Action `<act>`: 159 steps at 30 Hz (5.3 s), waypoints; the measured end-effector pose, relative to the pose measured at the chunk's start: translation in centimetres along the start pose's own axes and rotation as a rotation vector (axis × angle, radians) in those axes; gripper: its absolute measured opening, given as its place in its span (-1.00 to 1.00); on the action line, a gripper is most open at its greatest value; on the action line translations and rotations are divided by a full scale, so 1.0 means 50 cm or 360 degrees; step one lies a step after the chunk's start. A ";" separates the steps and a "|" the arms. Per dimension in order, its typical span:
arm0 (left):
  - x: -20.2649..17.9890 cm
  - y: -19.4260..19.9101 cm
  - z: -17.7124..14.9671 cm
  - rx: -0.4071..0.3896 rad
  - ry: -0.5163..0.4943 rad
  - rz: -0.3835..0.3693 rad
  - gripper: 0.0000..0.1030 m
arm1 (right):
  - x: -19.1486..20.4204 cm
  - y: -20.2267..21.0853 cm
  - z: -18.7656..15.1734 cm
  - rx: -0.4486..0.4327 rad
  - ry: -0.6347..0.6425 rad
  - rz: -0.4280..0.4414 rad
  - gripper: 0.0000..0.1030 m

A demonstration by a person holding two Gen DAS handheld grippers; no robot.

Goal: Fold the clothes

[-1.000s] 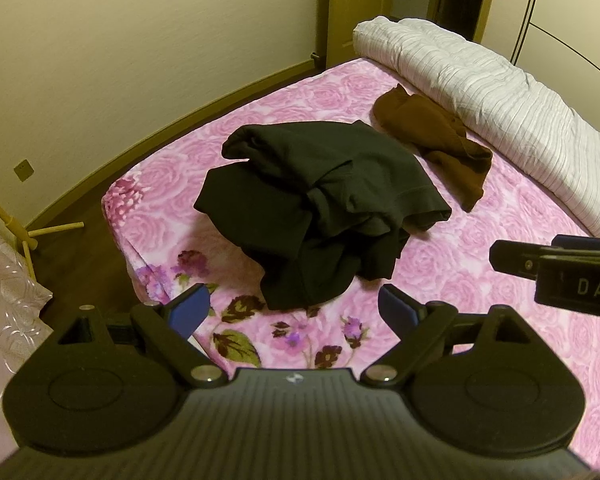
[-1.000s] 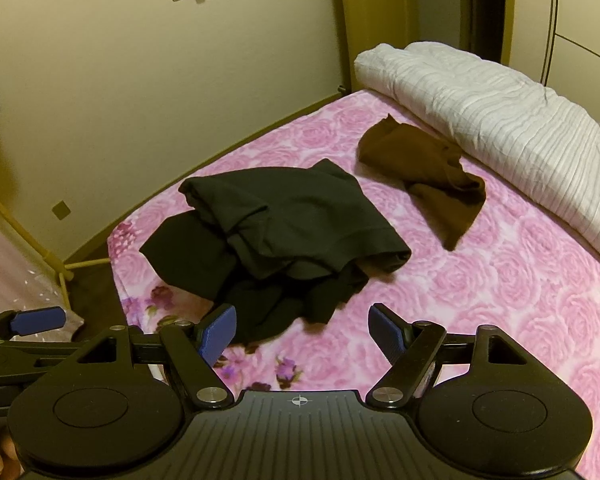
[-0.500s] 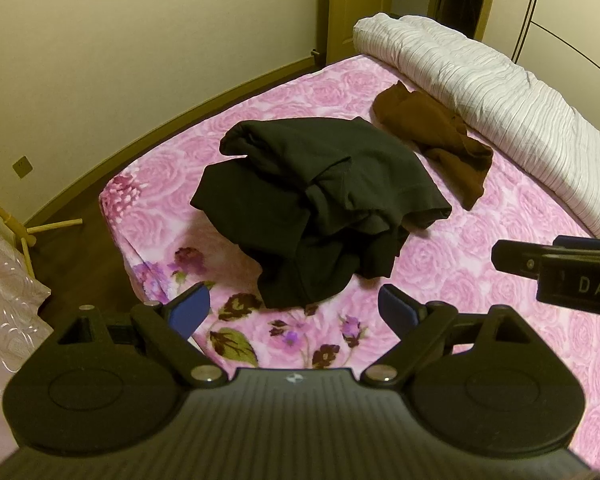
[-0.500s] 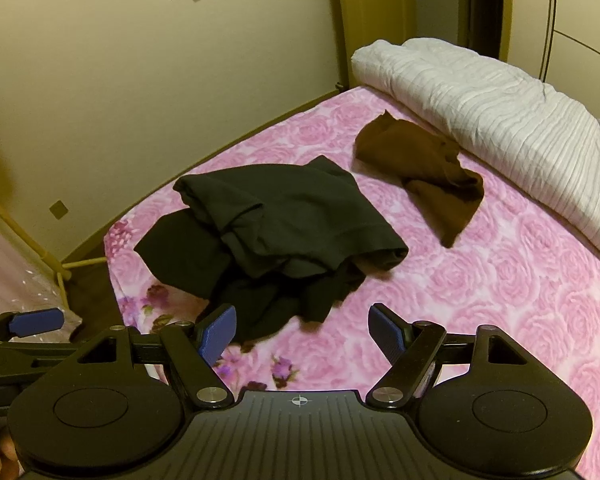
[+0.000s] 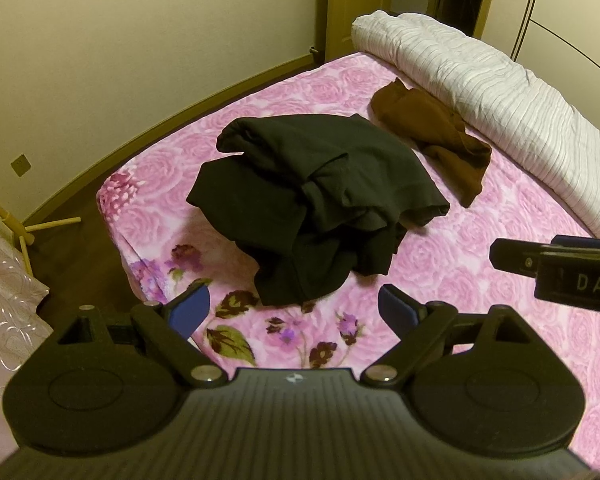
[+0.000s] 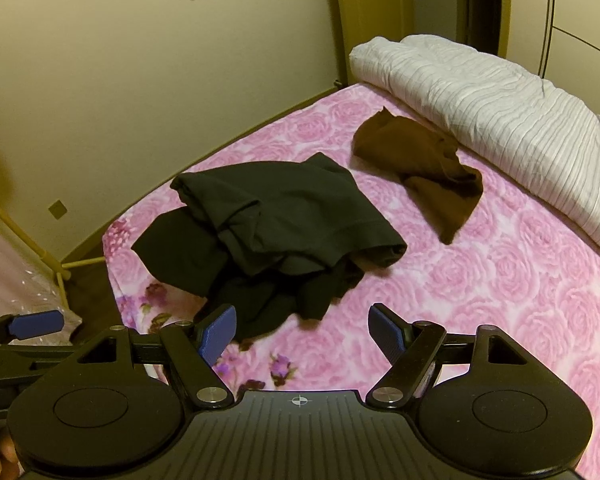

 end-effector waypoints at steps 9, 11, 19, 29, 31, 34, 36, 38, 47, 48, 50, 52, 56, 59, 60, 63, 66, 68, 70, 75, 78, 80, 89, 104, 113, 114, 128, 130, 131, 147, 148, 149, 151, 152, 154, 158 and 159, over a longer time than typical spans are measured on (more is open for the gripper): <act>-0.005 0.000 -0.001 0.0004 -0.0002 0.0005 0.74 | -0.002 -0.002 0.000 0.0006 -0.0005 -0.0003 0.48; -0.005 0.000 -0.002 0.0005 -0.0002 0.0005 0.74 | -0.003 -0.003 0.000 0.0009 -0.0007 -0.0002 0.48; -0.011 -0.005 0.000 0.0013 -0.0007 0.0015 0.74 | -0.010 -0.008 -0.001 0.0019 -0.0012 -0.0002 0.48; -0.015 -0.028 0.007 -0.0032 -0.0190 0.0002 0.74 | -0.043 -0.018 -0.011 0.0038 -0.0010 -0.0008 0.48; -0.012 -0.043 0.014 -0.0049 -0.0281 -0.0026 0.74 | -0.050 -0.025 -0.012 0.0040 -0.0001 -0.0009 0.48; -0.007 -0.072 0.025 -0.0068 -0.0429 -0.0096 0.73 | -0.058 -0.046 -0.012 0.0044 0.0049 -0.0031 0.48; -0.003 -0.102 0.035 -0.0083 -0.0548 -0.0148 0.73 | -0.062 -0.071 -0.010 0.0047 0.0093 -0.0060 0.48; -0.004 -0.143 0.046 -0.0100 -0.0719 -0.0187 0.72 | -0.065 -0.101 -0.007 0.0050 0.0138 -0.0095 0.48; -0.022 -0.347 0.073 -0.0365 -0.1669 -0.0537 0.60 | -0.032 -0.263 0.019 0.0119 0.0554 -0.0076 0.48; -0.023 -0.369 0.072 -0.0391 -0.1779 -0.0578 0.60 | -0.020 -0.285 0.018 0.0128 0.0619 -0.0052 0.48; -0.021 -0.415 0.064 -0.0424 -0.2004 -0.0652 0.53 | 0.004 -0.328 0.014 0.0145 0.0761 -0.0005 0.48; -0.016 -0.452 0.056 -0.0447 -0.2175 -0.0714 0.36 | 0.029 -0.369 0.006 0.0159 0.0898 0.0049 0.48; -0.002 -0.505 0.063 -0.0476 -0.2295 -0.0846 0.26 | 0.080 -0.448 -0.015 0.0185 0.1139 0.0162 0.48; 0.009 -0.530 0.077 -0.0422 -0.2234 -0.0963 -0.04 | 0.113 -0.499 -0.033 0.0178 0.1309 0.0213 0.48; 0.013 -0.537 0.082 -0.0402 -0.2196 -0.0996 -0.10 | 0.123 -0.515 -0.039 0.0177 0.1360 0.0225 0.48; 0.013 -0.543 0.108 -0.0363 -0.2078 -0.1043 -0.36 | 0.139 -0.553 -0.052 0.0185 0.1425 0.0240 0.37; 0.019 -0.541 0.129 -0.0351 -0.1997 -0.1076 -0.54 | 0.140 -0.565 -0.048 0.0197 0.1362 0.0225 -0.58; 0.022 -0.529 0.148 -0.0361 -0.1937 -0.1089 -0.60 | 0.135 -0.559 -0.036 0.0172 0.1272 0.0214 -0.73; 0.019 -0.508 0.178 -0.0410 -0.1838 -0.1104 -0.62 | 0.126 -0.538 -0.013 0.0108 0.1189 0.0184 -0.78; -0.021 -0.426 0.258 -0.0608 -0.1664 -0.1166 -0.63 | 0.079 -0.440 0.085 -0.0122 0.0924 0.0053 -0.80; -0.072 -0.348 0.286 -0.0753 -0.1614 -0.1230 -0.65 | 0.044 -0.363 0.135 -0.0238 0.0797 -0.0039 -0.80; -0.108 -0.289 0.291 -0.0838 -0.1596 -0.1282 -0.65 | 0.018 -0.300 0.145 -0.0301 0.0739 -0.0101 -0.81; -0.266 0.001 0.098 -0.0821 -0.1634 -0.1622 -0.66 | -0.087 0.051 -0.014 -0.0362 0.0546 -0.0269 -0.81; -0.555 0.241 -0.062 -0.0490 -0.1769 -0.2183 -0.51 | -0.246 0.526 -0.193 -0.0287 -0.0014 -0.0264 -0.80; -0.791 0.034 -0.078 -0.0350 -0.1573 -0.1880 0.07 | -0.560 0.500 -0.233 -0.0118 -0.0409 -0.1130 -0.14; -0.795 0.010 -0.078 -0.0303 -0.1541 -0.1871 0.09 | -0.575 0.509 -0.242 -0.0110 -0.0452 -0.1152 -0.08; -0.765 -0.175 -0.340 0.0338 -0.1515 -0.1719 0.10 | -0.603 0.302 -0.479 0.0446 -0.0210 -0.0851 0.19; -0.792 -0.178 -0.366 0.0333 -0.1490 -0.1704 0.15 | -0.642 0.268 -0.513 0.0488 -0.0155 -0.0823 0.21; -0.806 -0.179 -0.379 0.0331 -0.1477 -0.1696 0.20 | -0.665 0.258 -0.528 0.0495 -0.0144 -0.0814 0.22; -0.712 -0.157 -0.391 0.0334 -0.1480 -0.1413 -1.00 | -0.730 0.200 -0.561 0.0241 -0.0017 -0.0477 -0.88; -0.676 -0.156 -0.374 0.0346 -0.1476 -0.1367 -1.00 | -0.678 0.212 -0.543 0.0200 0.0015 -0.0406 -0.88; -0.643 -0.157 -0.358 0.0365 -0.1454 -0.1328 -1.00 | -0.618 0.222 -0.527 0.0163 0.0040 -0.0320 -0.88; -0.587 -0.163 -0.327 0.0409 -0.1385 -0.1262 -0.81 | -0.503 0.227 -0.505 0.0109 0.0080 -0.0153 -0.88; -0.571 -0.167 -0.315 0.0426 -0.1352 -0.1240 -0.49 | -0.447 0.221 -0.501 0.0097 0.0095 -0.0079 -0.88; -0.554 -0.174 -0.292 0.0445 -0.1283 -0.1221 -0.09 | -0.348 0.202 -0.501 0.0096 0.0089 0.0064 -0.88; -0.588 -0.178 -0.263 0.0377 -0.1289 -0.1281 -0.08 | -0.176 0.172 -0.517 0.0152 0.0141 0.0347 -0.88; -0.606 -0.177 -0.262 0.0353 -0.1323 -0.1314 -0.08 | -0.147 0.168 -0.524 0.0179 0.0156 0.0400 -0.86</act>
Point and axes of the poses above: each gripper's, at about its wrist camera, not at the fingertips, and y roughly against the way its jaws point, x to its left, z to its top, the point moved 6 cm from there along -y, roughly the way its jaws point, and after that the axes turned 12 degrees about -x, right-handed, at the moved point
